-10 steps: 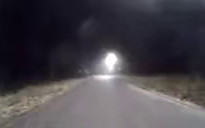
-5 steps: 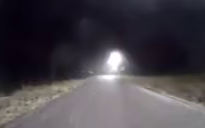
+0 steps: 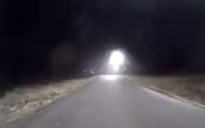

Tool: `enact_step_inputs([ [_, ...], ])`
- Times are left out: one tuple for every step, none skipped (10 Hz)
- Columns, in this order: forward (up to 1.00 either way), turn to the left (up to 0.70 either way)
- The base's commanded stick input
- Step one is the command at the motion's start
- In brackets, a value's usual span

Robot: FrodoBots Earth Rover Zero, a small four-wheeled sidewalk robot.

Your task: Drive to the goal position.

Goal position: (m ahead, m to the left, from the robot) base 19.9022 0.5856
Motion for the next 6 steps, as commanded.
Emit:
enact_step_inputs([
  [0.99, -0.03],
  [0.99, -0.10],
  [0.99, -0.15],
  [0.99, -0.14],
  [0.99, -0.09],
  [0.99, -0.06],
])
